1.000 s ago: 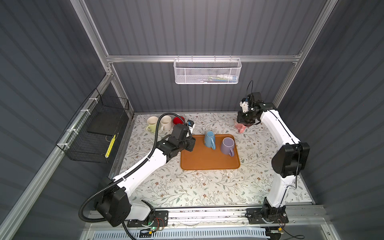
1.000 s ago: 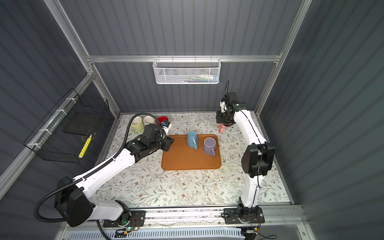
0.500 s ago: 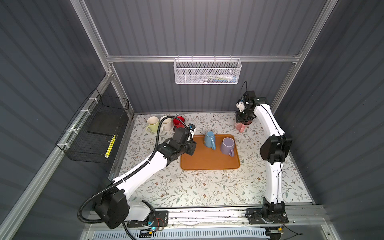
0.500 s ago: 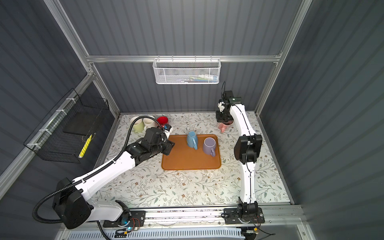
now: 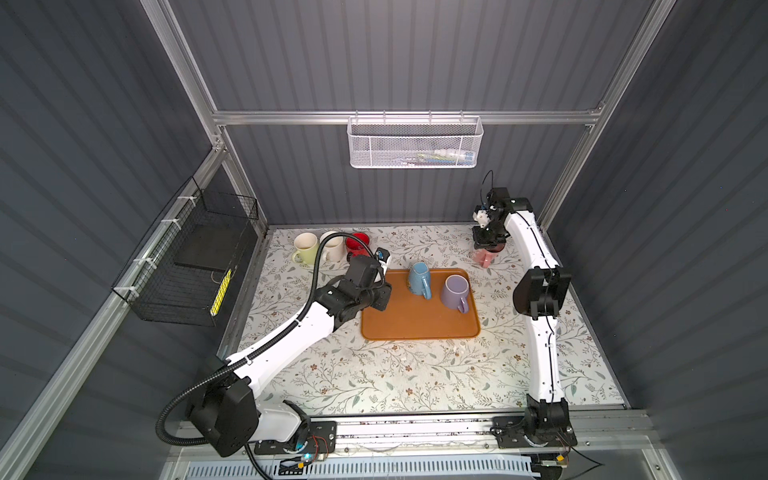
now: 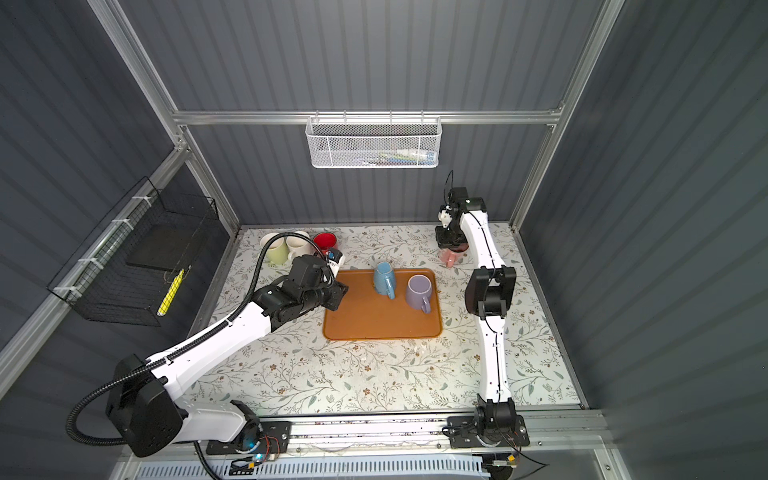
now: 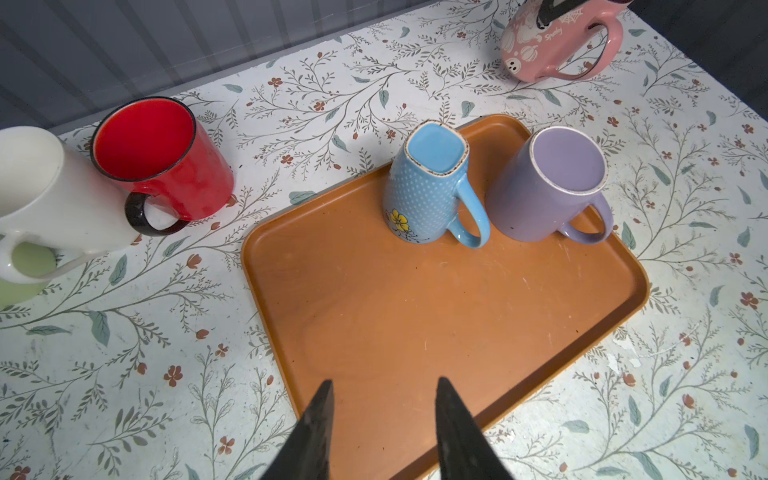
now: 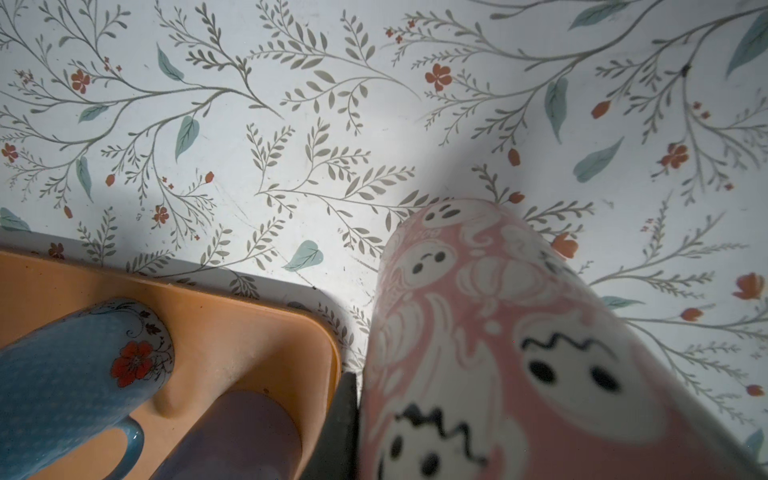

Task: Turn the mug right side up
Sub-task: 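Carry the pink mug with the right gripper past the tray's far edge, then lower the pink mug upright onto the table with the right gripper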

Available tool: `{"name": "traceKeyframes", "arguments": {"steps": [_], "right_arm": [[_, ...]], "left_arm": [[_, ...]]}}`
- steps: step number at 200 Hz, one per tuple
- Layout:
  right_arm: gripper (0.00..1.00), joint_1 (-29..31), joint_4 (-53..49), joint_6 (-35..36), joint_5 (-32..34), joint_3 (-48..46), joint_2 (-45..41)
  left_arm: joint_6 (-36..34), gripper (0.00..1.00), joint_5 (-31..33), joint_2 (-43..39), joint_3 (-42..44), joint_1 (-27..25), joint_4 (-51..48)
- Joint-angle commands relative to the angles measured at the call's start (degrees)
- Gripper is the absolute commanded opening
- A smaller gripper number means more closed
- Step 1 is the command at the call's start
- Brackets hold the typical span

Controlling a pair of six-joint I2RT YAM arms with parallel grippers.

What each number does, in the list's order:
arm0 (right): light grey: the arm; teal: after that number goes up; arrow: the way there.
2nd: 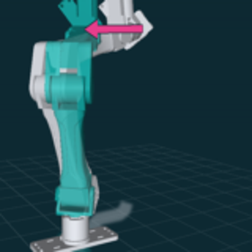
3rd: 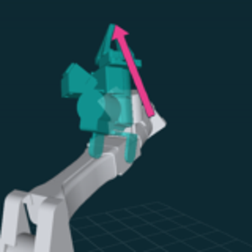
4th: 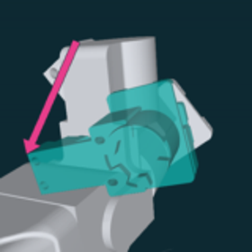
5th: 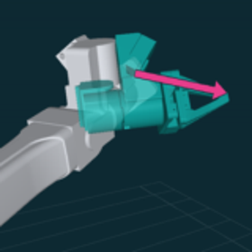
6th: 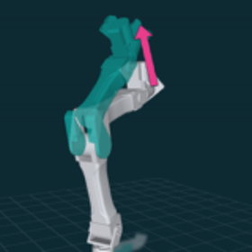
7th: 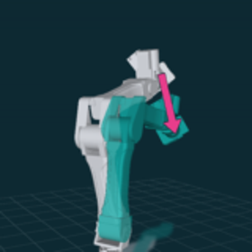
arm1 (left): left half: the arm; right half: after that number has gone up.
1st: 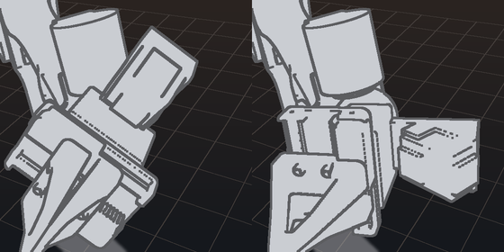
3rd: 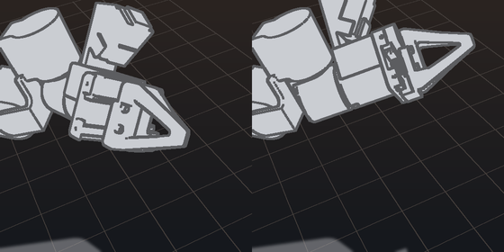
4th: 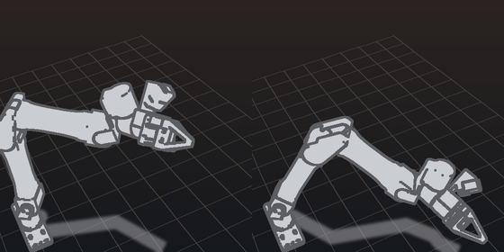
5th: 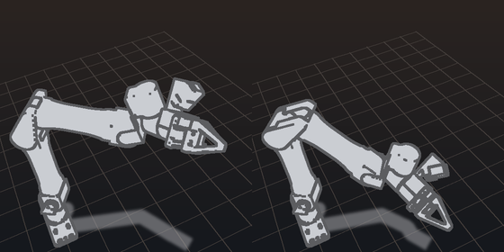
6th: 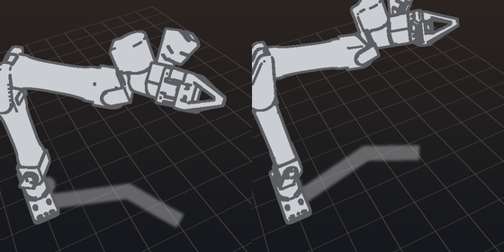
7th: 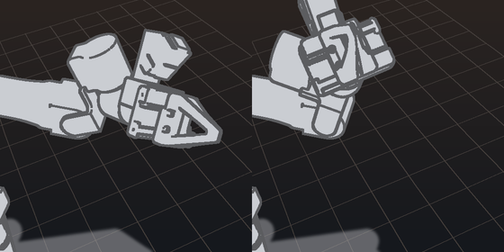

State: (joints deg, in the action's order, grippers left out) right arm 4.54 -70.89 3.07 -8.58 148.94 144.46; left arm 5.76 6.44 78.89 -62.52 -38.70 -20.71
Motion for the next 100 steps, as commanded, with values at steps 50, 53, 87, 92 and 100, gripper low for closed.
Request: {"name": "traceKeyframes", "arguments": {"steps": [50, 53, 87, 92, 100], "right_arm": [[0.0, -0.1, 4.0, 0.9, -0.6, 3.7, 2.0], [0.0, -0.1, 4.0, 0.9, -0.5, 3.7, 2.1], [0.0, -0.1, 4.8, 1.6, -0.2, 3.6, 2.5], [0.0, -0.1, 5.0, 1.6, -0.2, 3.5, 2.6], [0.0, -0.1, 5.2, 1.7, -0.3, 3.7, 2.6]], "left_arm": [[-0.1, 0.4, -0.4, 2.6, -2.6, -0.3, -1.1], [-0.1, 0.4, -0.5, 2.7, -2.6, -0.3, -1.0], [0.1, 0.4, -0.7, 2.9, -2.6, -0.3, -0.7], [0.0, 0.4, -0.7, 3.0, -2.6, -0.3, -0.7], [0.0, 0.4, -0.7, 3.1, -2.6, -0.3, -0.6]]}}
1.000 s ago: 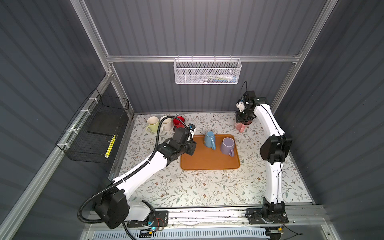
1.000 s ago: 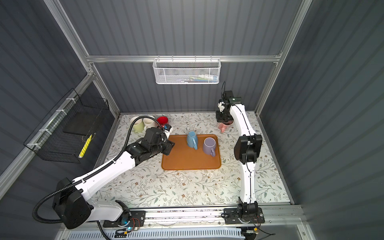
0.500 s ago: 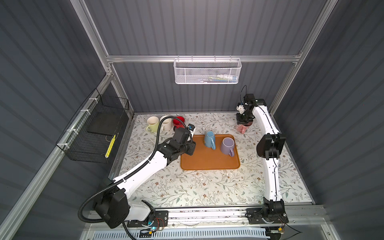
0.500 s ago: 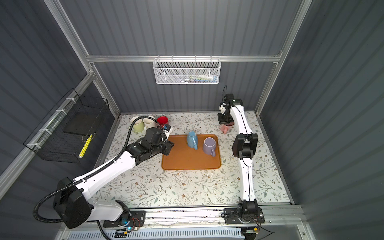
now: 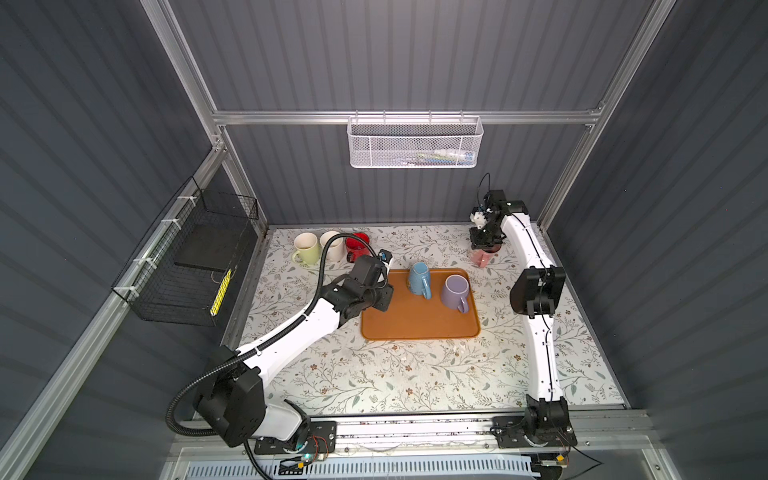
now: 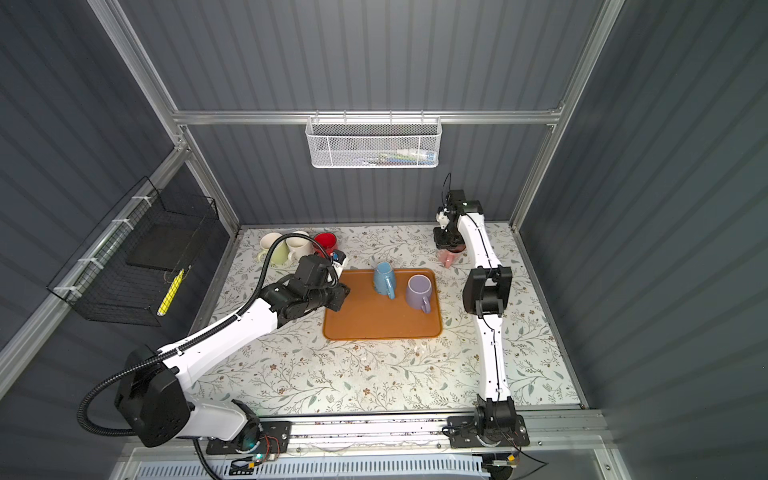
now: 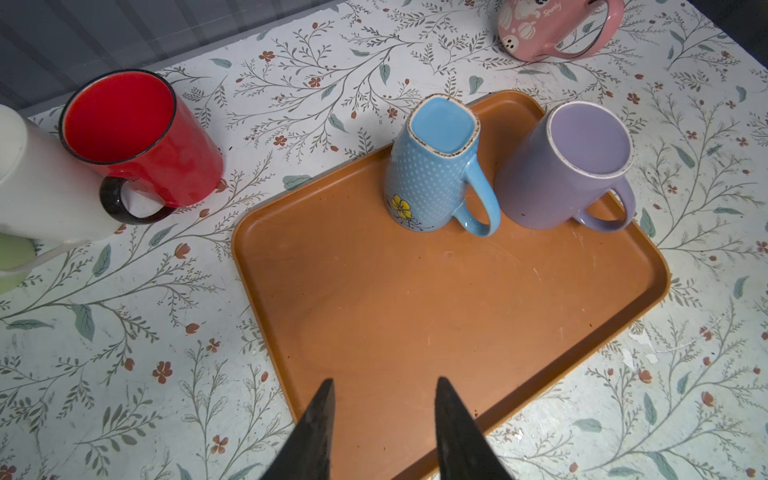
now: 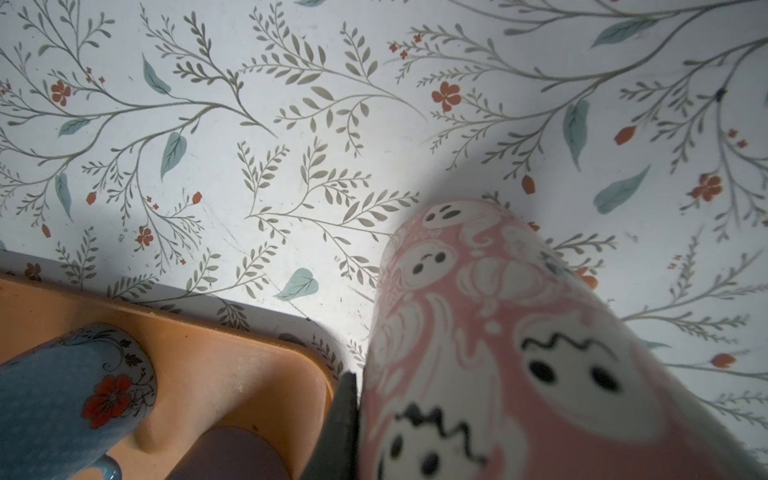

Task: Turn the mug right side up
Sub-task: 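Lower the pink mug upright onto the table with the right gripper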

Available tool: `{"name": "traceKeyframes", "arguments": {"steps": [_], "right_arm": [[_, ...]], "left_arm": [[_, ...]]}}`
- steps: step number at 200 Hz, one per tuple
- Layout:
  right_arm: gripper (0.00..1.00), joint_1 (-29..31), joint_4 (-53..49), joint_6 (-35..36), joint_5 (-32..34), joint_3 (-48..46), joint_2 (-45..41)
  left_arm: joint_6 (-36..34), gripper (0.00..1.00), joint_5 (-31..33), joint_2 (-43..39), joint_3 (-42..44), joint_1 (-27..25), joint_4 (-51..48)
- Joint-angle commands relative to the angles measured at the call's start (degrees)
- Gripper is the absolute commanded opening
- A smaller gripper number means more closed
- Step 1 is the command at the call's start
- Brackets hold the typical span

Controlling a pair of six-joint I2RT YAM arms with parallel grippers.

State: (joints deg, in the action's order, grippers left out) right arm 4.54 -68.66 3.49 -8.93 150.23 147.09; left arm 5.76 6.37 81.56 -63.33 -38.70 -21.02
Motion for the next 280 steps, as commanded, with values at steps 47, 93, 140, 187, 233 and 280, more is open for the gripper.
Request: {"name": "traceKeyframes", "arguments": {"steps": [47, 93, 140, 187, 233, 280], "right_arm": [[0.0, -0.1, 4.2, 2.1, 0.8, 2.3, 0.1], [0.04, -0.1, 3.6, 2.9, 0.7, 2.3, 0.0], [0.14, 0.0, 3.3, 3.1, 0.3, 2.2, 0.0], [0.26, 0.1, 3.4, 3.5, -0.2, 2.0, -0.1], [0.28, 0.3, 3.7, 3.4, -0.2, 2.1, -0.5], [0.32, 0.6, 3.8, 3.6, 0.5, 2.0, -1.6]], "left_arm": [[-0.1, 0.4, -0.6, 0.5, -1.7, -0.3, -0.4], [-0.2, 0.4, -0.7, 0.7, -1.9, -0.3, -0.2], [-0.3, 0.4, -0.7, 0.7, -1.8, -0.3, -0.2], [-0.3, 0.4, -0.7, 0.3, -1.4, -0.3, -0.2], [-0.4, 0.4, -0.4, -0.3, -1.2, -0.3, -0.3], [-0.1, 0.4, -0.4, -0.5, -0.8, -0.3, -0.4]]}}
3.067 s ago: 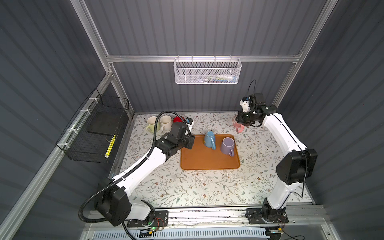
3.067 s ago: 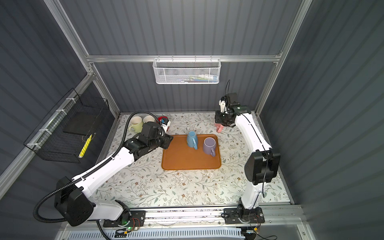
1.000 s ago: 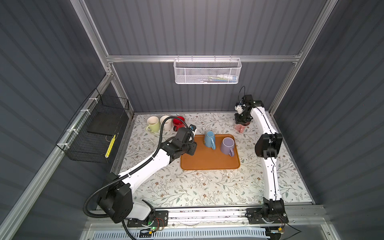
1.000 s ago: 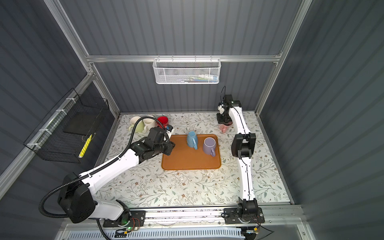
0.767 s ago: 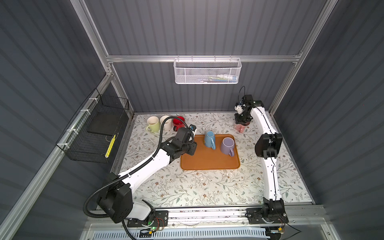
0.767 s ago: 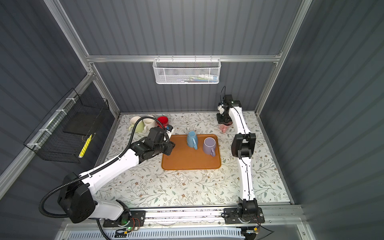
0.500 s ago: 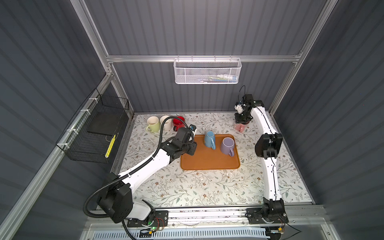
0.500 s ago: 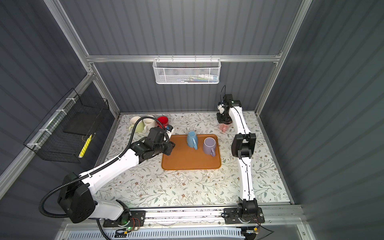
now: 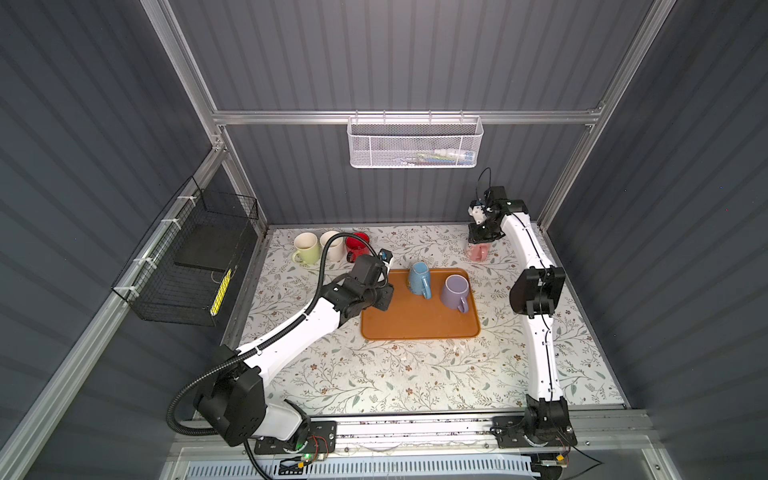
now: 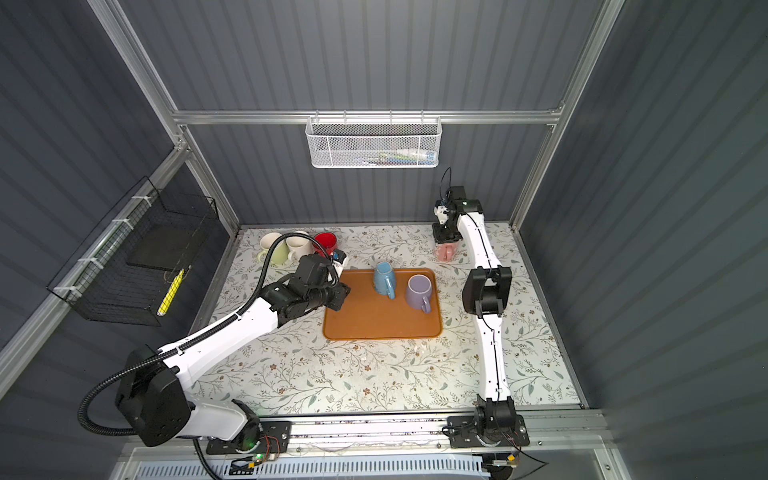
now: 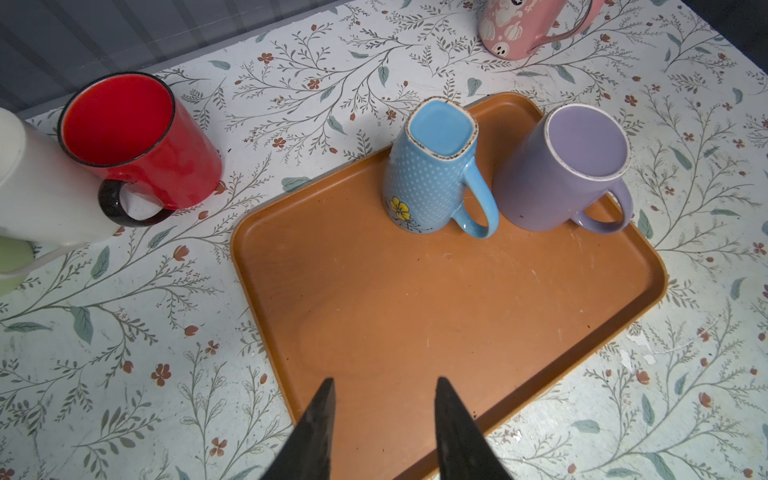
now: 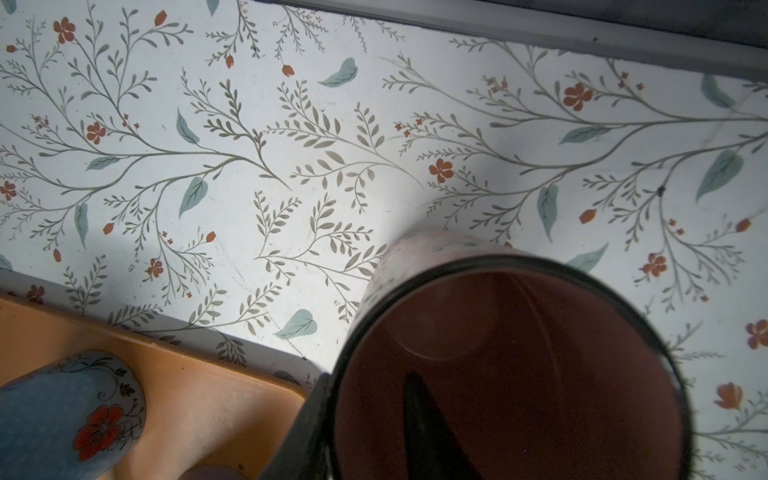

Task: Turn the mug right side up
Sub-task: 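Lower the pink mug upright onto the table with the right gripper, then open the right gripper and lift it off the upright pink mug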

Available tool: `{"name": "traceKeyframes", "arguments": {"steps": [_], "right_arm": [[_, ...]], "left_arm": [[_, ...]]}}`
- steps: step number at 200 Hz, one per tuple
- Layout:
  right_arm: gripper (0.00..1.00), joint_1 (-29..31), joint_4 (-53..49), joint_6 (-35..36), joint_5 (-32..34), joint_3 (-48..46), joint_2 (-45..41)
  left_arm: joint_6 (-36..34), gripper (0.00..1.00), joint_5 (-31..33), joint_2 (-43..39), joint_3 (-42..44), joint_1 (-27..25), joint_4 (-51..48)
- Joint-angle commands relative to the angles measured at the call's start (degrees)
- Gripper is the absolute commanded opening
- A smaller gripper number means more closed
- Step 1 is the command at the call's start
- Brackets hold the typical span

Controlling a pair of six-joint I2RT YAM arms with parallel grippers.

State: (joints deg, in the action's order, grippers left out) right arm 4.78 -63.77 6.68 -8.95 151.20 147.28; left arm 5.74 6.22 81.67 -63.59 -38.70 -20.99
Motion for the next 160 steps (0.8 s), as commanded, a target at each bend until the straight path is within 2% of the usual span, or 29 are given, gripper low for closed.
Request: {"name": "traceKeyframes", "arguments": {"steps": [1, 95, 160], "right_arm": [[0.32, 0.4, -1.1, 0.4, 0.5, 1.1, -1.8], [0.52, 1.4, 0.8, 1.9, 3.3, 1.1, -6.5], [0.56, 1.6, 0.8, 2.2, 5.2, 0.7, -10.9]], "left_arm": [[-0.1, 0.4, -0.3, -0.7, -0.5, -0.3, -0.4], [0.9, 0.43, -0.4, -2.4, -0.3, -0.3, -1.0], [1.6, 0.45, -1.2, -4.3, 0.4, -0.7, 0.3]]}}
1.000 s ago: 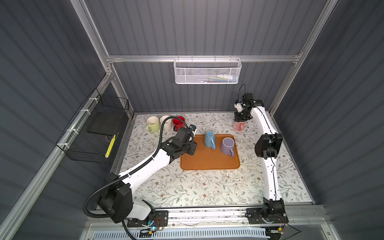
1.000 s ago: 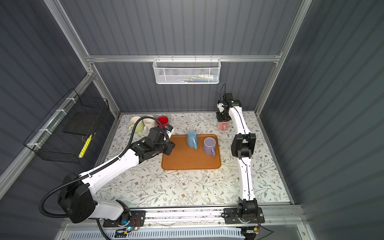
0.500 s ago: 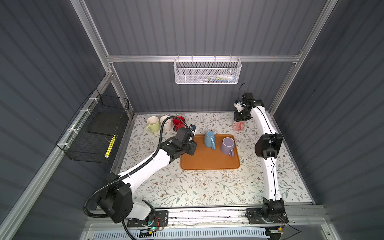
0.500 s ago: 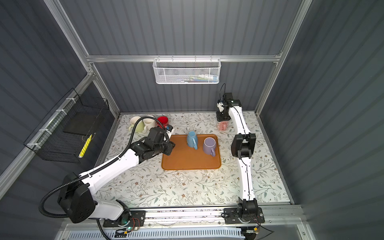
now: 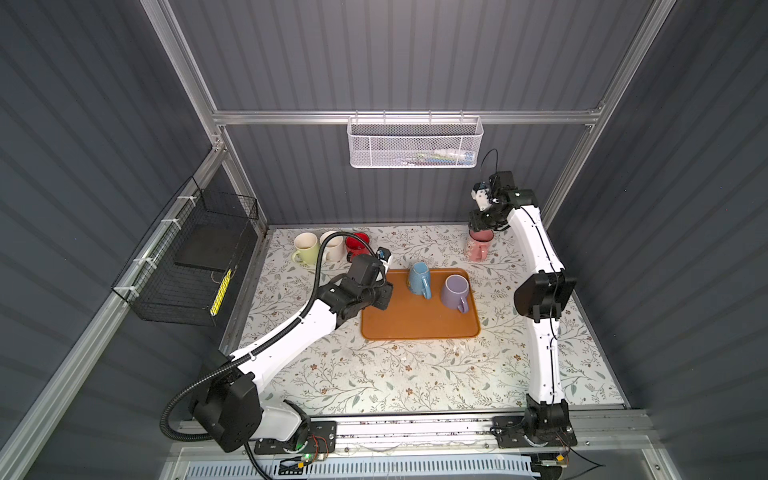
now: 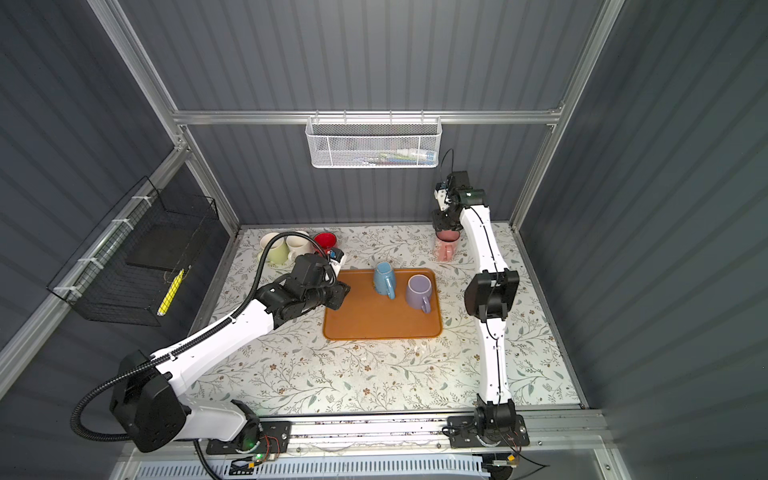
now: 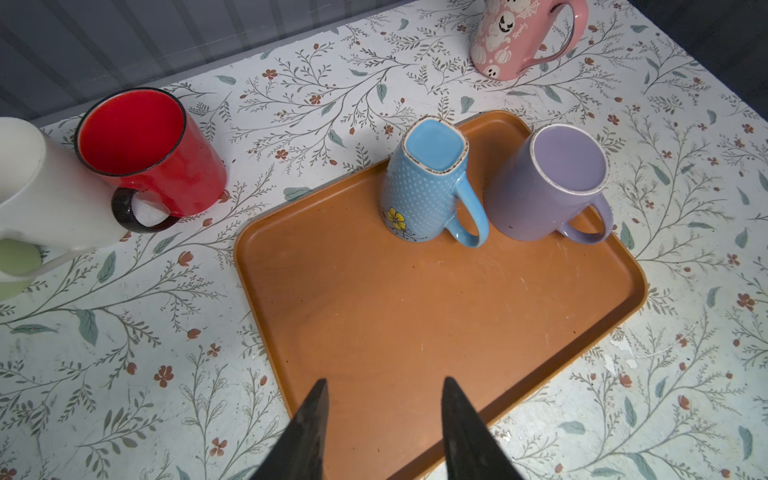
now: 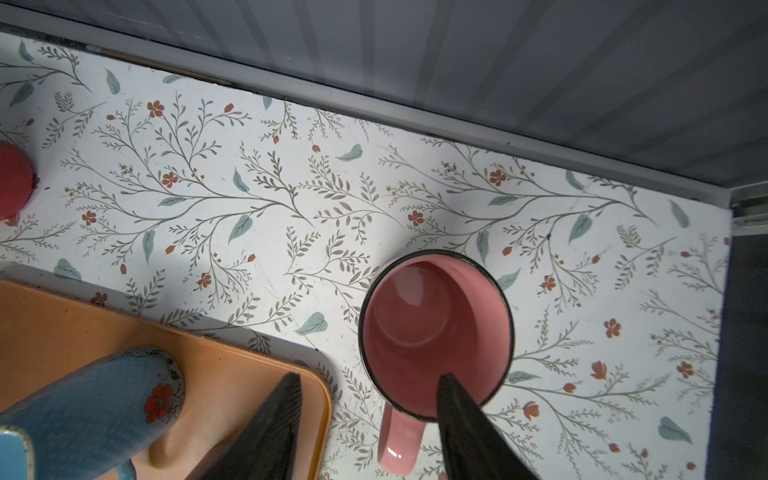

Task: Turn the mug right side up
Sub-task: 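Open the right gripper and lift it off the upright pink mug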

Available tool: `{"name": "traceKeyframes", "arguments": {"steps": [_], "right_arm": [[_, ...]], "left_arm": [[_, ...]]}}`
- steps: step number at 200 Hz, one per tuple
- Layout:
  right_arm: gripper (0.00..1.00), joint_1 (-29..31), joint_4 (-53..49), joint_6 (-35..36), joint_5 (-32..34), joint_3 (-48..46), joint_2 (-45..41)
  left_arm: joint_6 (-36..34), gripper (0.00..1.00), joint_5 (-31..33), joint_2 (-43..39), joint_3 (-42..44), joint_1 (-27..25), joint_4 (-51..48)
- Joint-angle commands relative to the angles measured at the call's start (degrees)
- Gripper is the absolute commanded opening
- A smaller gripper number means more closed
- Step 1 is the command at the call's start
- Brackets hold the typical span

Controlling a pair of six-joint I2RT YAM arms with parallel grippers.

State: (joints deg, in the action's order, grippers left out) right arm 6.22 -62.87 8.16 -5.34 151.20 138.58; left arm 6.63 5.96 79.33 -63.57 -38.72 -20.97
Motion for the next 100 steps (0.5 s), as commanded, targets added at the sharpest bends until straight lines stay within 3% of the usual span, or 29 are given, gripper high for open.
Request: {"name": "traceKeyframes", "arguments": {"steps": [1, 33, 69, 100], "right_arm": [[0.56, 0.2, -0.1, 0.7, 1.6, 0.7, -2.3], [0.57, 1.1, 2.0, 0.5, 4.2, -5.9, -8.0], [0.58, 5.2, 20.0, 0.4, 10.2, -35.6, -26.1], [0.59, 6.8, 29.5, -1.8, 13.4, -52.8, -39.8]], "left_arm": [[0.7, 0.45, -1.0, -2.0, 0.4, -0.6, 0.2], [0.9, 0.46, -0.8, -2.7, 0.7, -1.3, 1.4], [0.4, 0.46, -0.4, -2.1, 0.2, -3.2, 3.5], [0.4, 0.46, -0.2, -0.3, -0.4, -5.0, 5.1]]}}
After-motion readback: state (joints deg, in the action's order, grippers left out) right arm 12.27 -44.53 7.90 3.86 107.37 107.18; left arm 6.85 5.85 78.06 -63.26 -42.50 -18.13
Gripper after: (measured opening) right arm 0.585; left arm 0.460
